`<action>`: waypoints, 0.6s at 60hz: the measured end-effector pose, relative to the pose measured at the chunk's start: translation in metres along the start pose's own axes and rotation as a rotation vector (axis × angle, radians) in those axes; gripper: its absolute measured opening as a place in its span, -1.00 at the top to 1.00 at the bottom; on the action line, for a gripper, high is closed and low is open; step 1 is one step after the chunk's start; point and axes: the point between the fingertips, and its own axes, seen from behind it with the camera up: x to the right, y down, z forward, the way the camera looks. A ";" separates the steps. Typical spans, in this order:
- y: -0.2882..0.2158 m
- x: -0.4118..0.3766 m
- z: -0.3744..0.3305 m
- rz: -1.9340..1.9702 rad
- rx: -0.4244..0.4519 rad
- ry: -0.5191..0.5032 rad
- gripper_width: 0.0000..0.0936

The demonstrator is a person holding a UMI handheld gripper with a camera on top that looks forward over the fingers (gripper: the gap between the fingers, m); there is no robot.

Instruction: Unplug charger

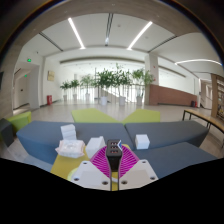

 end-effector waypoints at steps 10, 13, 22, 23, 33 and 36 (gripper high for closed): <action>0.138 0.015 0.016 -0.026 -0.342 -0.022 0.84; 0.168 0.021 0.025 -0.022 -0.399 -0.007 0.81; 0.174 0.022 0.036 -0.030 -0.409 -0.006 0.68; 0.178 0.022 0.036 -0.030 -0.412 -0.008 0.66; 0.195 0.019 0.031 0.012 -0.497 -0.027 -0.32; 0.197 0.023 0.031 0.029 -0.492 -0.019 -0.75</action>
